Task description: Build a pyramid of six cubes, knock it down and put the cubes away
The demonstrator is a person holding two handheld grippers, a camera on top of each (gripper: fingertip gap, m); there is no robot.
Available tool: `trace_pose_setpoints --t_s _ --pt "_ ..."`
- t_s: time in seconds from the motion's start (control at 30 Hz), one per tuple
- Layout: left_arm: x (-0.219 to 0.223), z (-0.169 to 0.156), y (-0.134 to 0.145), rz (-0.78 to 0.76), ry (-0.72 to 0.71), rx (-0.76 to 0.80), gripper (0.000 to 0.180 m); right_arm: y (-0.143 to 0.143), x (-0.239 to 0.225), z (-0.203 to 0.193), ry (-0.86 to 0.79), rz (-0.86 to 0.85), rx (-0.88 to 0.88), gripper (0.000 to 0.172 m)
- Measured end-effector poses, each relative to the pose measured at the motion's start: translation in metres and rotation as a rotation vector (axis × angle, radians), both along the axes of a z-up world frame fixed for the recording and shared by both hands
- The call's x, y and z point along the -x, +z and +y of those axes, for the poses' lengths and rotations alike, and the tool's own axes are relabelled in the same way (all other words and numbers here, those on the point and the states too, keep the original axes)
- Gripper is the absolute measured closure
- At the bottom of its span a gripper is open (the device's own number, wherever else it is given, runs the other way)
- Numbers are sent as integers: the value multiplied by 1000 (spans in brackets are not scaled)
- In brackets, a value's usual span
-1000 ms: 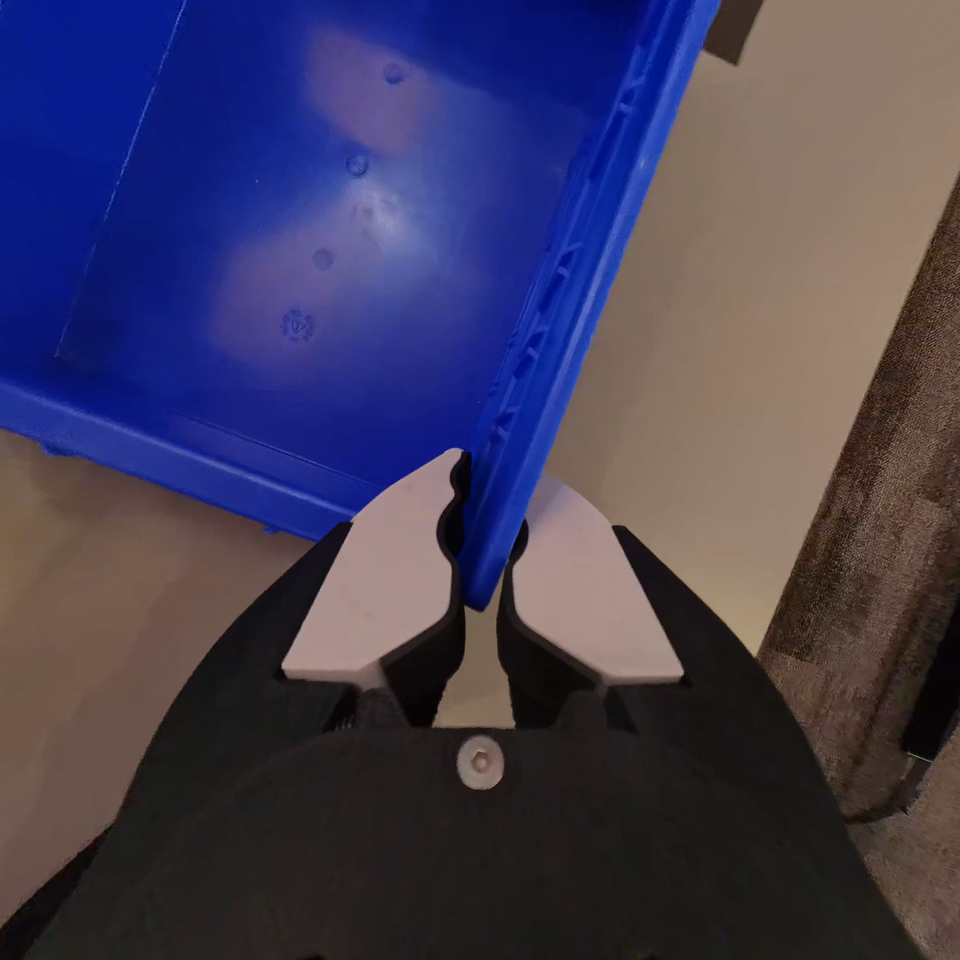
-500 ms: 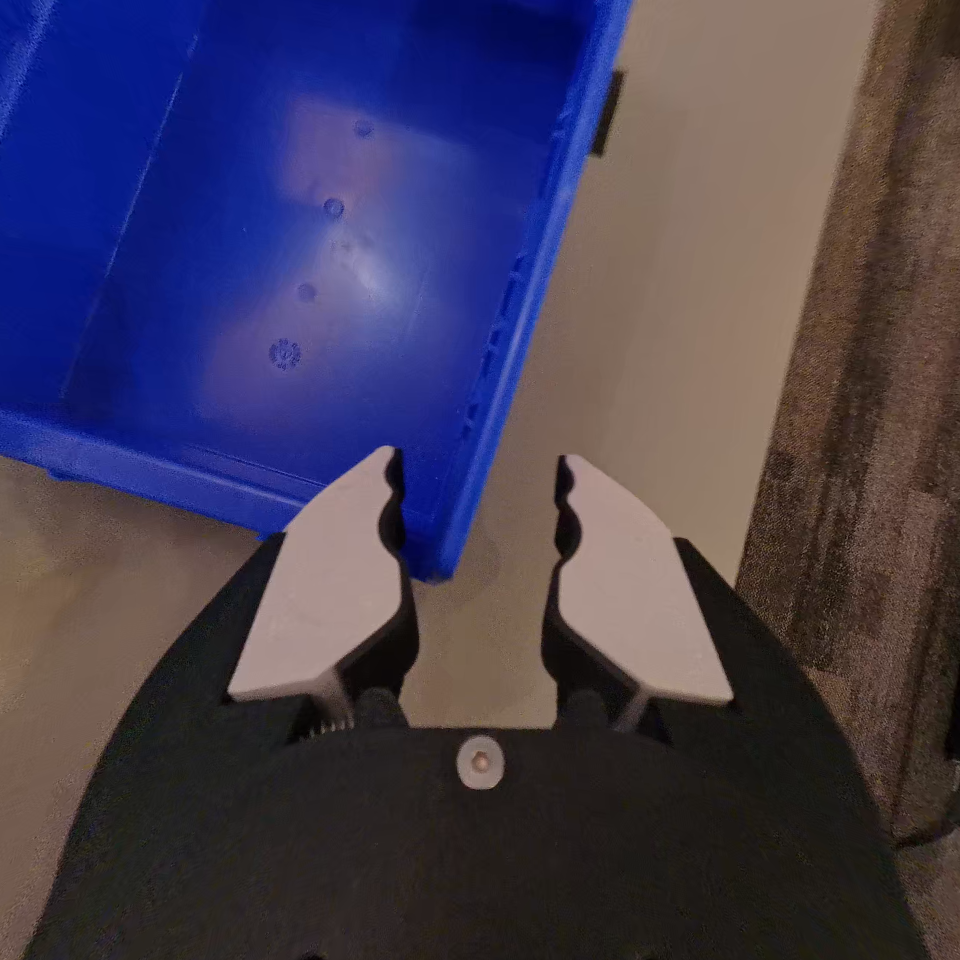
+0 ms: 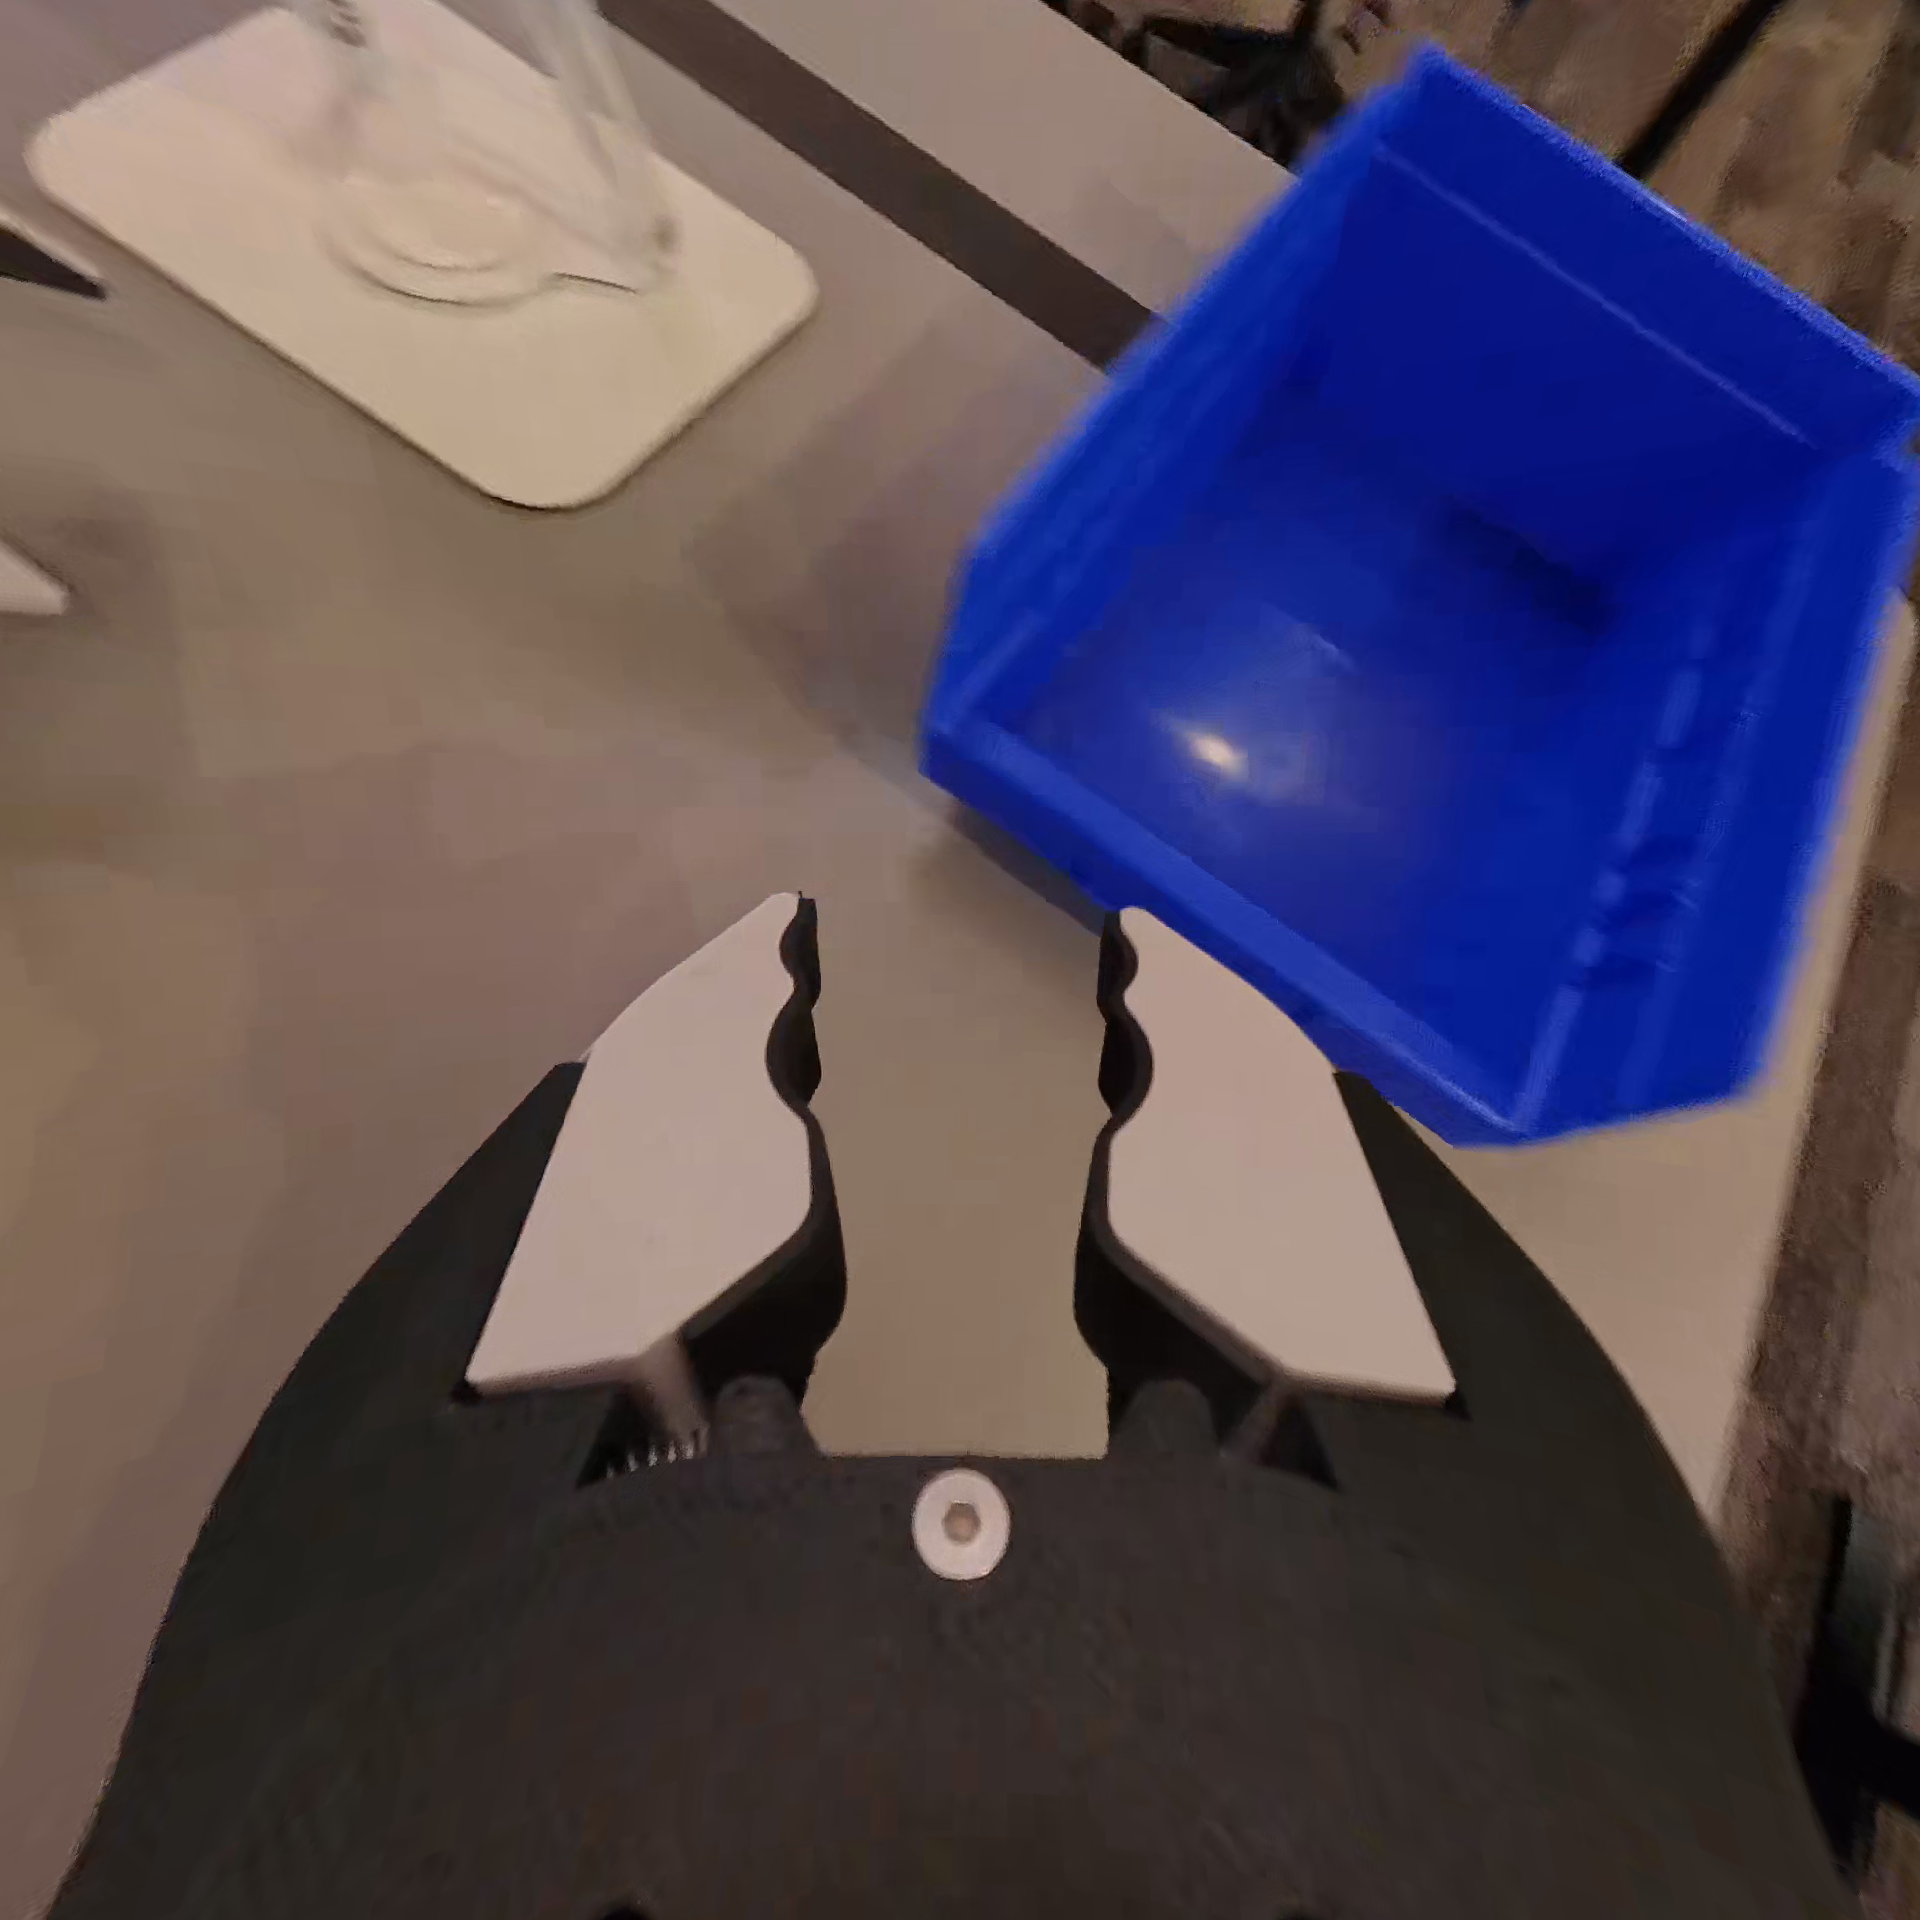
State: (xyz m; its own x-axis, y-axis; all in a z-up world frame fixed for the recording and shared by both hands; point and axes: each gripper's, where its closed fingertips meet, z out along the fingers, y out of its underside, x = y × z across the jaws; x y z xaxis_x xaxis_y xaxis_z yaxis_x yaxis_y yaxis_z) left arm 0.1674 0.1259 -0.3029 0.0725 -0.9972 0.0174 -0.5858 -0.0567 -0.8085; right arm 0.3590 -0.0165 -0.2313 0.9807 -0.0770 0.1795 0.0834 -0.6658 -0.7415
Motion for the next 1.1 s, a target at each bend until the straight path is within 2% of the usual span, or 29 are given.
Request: trace_pose_setpoints --t_s 0.13,0.23,0.33,0.47,0.57,0.67,0.93,1.03,1.07,1.1 --pt "67 55 -6 19 155 -30 84 -3 70 48 117 38 -76 115" --pt "116 109 -9 42 315 -129 82 -15 102 86 151 33 -106 108" --pt "156 158 -3 28 482 -186 76 -26 120 122 153 46 -161 99" --pt "184 202 -2 48 611 -268 71 -47 122 160 111 40 -188 88" --pt "188 215 -4 23 647 -208 73 -62 119 179 89 46 -179 89" --pt "189 217 -7 27 642 -204 75 -64 114 191 74 68 -205 93" --pt "213 227 1 6 672 -191 84 -76 100 200 86 11 -183 98" --pt "234 242 37 -69 651 -271 108 -74 102 197 112 17 -192 103" --pt "243 248 49 -70 636 -311 122 -74 103 197 117 21 -190 103" --pt "252 258 57 -45 625 -356 128 -75 103 197 122 25 -188 103"
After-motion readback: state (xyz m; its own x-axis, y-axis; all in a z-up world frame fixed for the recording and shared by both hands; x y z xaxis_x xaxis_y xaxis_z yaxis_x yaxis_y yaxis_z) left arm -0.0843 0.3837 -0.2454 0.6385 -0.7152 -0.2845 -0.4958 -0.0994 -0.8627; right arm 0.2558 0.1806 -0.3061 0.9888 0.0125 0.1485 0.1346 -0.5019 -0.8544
